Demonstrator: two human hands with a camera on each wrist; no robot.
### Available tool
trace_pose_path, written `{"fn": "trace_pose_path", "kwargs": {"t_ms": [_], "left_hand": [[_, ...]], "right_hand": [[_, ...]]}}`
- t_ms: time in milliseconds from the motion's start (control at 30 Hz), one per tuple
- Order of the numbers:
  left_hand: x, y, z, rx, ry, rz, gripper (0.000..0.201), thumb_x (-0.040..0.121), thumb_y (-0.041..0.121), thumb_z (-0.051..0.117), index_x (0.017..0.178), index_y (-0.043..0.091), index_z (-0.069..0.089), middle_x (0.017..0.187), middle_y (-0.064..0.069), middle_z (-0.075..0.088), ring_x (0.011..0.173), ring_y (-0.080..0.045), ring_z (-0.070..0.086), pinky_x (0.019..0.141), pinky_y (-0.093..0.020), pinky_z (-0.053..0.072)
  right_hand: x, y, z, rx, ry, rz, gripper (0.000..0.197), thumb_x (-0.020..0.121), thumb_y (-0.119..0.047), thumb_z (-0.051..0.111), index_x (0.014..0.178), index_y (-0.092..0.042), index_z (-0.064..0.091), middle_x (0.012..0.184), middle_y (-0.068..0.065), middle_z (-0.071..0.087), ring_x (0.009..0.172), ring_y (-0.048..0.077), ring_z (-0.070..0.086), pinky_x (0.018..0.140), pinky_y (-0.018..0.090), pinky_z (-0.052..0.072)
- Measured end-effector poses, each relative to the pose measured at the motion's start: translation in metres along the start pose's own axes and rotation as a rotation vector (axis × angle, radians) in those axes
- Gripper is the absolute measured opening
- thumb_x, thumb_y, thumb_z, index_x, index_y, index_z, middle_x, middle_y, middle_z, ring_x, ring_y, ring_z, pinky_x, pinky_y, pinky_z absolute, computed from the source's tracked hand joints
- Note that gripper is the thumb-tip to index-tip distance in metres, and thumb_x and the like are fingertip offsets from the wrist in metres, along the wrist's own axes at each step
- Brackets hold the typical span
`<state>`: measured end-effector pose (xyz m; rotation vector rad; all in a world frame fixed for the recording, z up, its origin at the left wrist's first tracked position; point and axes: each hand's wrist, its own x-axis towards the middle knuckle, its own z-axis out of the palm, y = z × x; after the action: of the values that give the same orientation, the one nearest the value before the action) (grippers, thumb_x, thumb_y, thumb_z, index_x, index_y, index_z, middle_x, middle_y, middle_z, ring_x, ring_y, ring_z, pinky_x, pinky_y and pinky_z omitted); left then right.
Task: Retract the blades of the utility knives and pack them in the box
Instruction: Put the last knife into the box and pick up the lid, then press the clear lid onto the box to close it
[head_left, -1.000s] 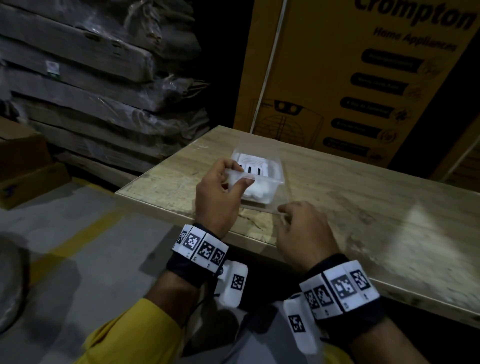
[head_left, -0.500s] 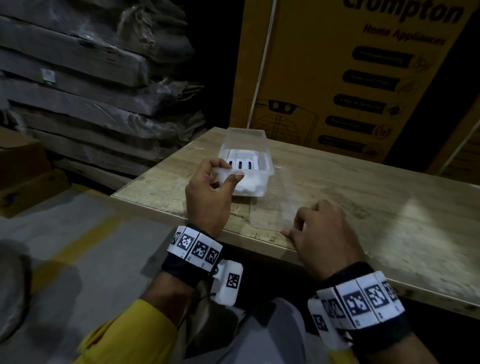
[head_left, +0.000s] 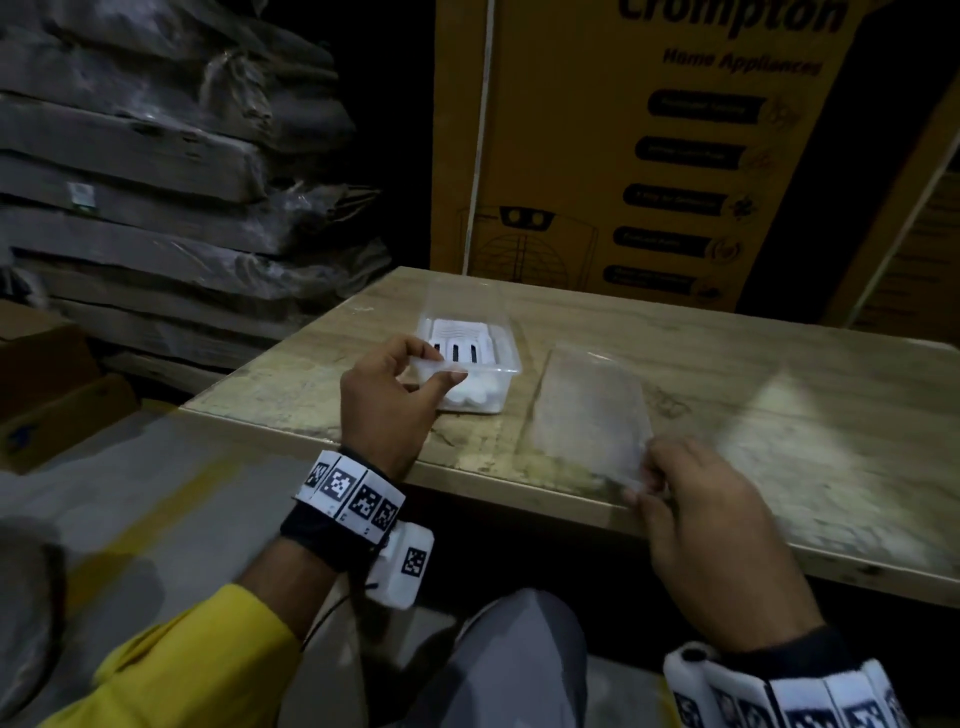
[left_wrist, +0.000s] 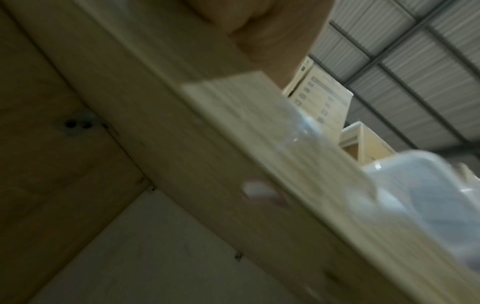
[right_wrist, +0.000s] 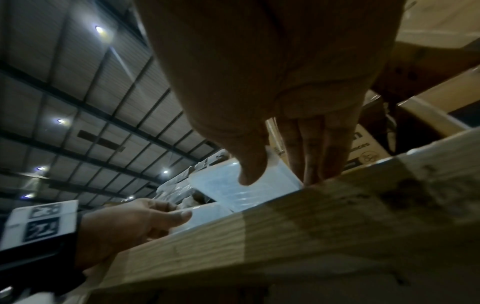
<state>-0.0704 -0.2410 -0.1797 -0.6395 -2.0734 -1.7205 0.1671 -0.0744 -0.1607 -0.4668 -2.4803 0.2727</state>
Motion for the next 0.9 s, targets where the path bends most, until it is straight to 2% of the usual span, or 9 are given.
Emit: {"fn": "trace_pose_path", "kwargs": {"t_ms": [100,167,300,400,467,600,733,833,900], "left_hand": [[-0.018,0.012,0.006,0.055,0.031,0.002,0.019,0.083,0.023,0.094,0.091,0.024,0.077,0.093,0.01,0.075,0.093,-0.004,0.069,0.07,0.006,0.04],[-0.035,0.022,0.015,0.037,0.052,0.025,0.017,0.086,0.018,0.092,0.097,0.018,0.079,0.099,0.002,0.079,0.098,-0.013,0.072,0.071,0.006,0.041],[-0.069,0.042,0.034,-0.003,-0.005,0.034,0.019,0.088,0.014,0.089,0.104,0.018,0.082,0.105,-0.001,0.082,0.085,0.018,0.068,0.071,0.003,0.048],[-0.089,0.052,0.043,-0.078,-0.082,0.022,0.022,0.088,0.025,0.087,0.109,0.029,0.083,0.101,0.024,0.076,0.093,0.02,0.069,0.081,-0.025,0.067],[-0.101,0.063,0.043,-0.096,-0.154,0.025,0.026,0.091,0.02,0.087,0.115,0.03,0.085,0.101,0.03,0.072,0.095,0.02,0.069,0.08,-0.019,0.065],[-0.108,0.077,0.037,-0.173,-0.286,0.035,0.038,0.096,0.019,0.082,0.13,0.035,0.079,0.108,0.011,0.084,0.102,0.006,0.077,0.086,-0.028,0.066],[-0.089,0.067,0.028,-0.114,-0.288,0.084,0.039,0.097,0.033,0.075,0.135,0.037,0.073,0.125,0.012,0.08,0.114,-0.005,0.077,0.091,-0.049,0.067],[-0.066,0.056,0.029,0.121,-0.319,0.154,0.042,0.096,0.029,0.077,0.136,0.037,0.072,0.162,-0.003,0.059,0.146,-0.027,0.056,0.12,-0.053,0.047],[-0.057,0.053,0.03,0.21,-0.374,0.179,0.048,0.095,0.018,0.08,0.139,0.035,0.07,0.169,-0.006,0.05,0.153,-0.032,0.041,0.126,-0.049,0.035]], "right_hand": [[0.001,0.009,-0.008,0.05,0.185,0.061,0.024,0.082,0.0,0.068,0.08,-0.015,0.049,0.072,0.001,0.051,0.064,0.023,0.043,0.058,0.033,0.035],[0.003,0.011,-0.013,0.089,0.295,0.097,0.018,0.085,-0.004,0.066,0.082,-0.012,0.05,0.071,0.006,0.057,0.062,0.027,0.049,0.057,0.033,0.038],[-0.002,0.014,-0.021,0.212,0.519,0.19,0.018,0.088,-0.009,0.067,0.079,-0.011,0.051,0.068,0.004,0.06,0.059,0.023,0.055,0.054,0.025,0.034],[-0.008,0.015,-0.027,0.346,0.612,0.317,0.02,0.09,-0.017,0.066,0.076,-0.012,0.053,0.063,-0.007,0.055,0.057,0.003,0.054,0.053,0.009,0.031],[-0.011,0.015,-0.029,0.434,0.636,0.363,0.016,0.092,-0.021,0.065,0.079,-0.014,0.058,0.064,-0.008,0.057,0.064,-0.003,0.057,0.053,0.007,0.035],[-0.015,0.01,-0.032,0.523,0.672,0.362,0.004,0.093,-0.023,0.065,0.089,-0.021,0.065,0.069,-0.012,0.062,0.068,-0.006,0.06,0.055,0.006,0.039],[-0.013,0.004,-0.035,0.669,0.677,0.392,0.007,0.095,-0.025,0.063,0.092,-0.019,0.064,0.072,-0.002,0.068,0.067,0.012,0.066,0.061,0.035,0.056],[-0.006,-0.002,-0.037,1.05,0.631,0.375,0.008,0.099,-0.011,0.061,0.104,-0.008,0.066,0.085,-0.002,0.079,0.078,0.01,0.076,0.07,0.024,0.06],[0.001,-0.002,-0.031,1.338,0.551,0.406,0.013,0.1,-0.005,0.056,0.11,-0.001,0.064,0.1,0.013,0.078,0.086,0.024,0.078,0.076,0.027,0.062]]}}
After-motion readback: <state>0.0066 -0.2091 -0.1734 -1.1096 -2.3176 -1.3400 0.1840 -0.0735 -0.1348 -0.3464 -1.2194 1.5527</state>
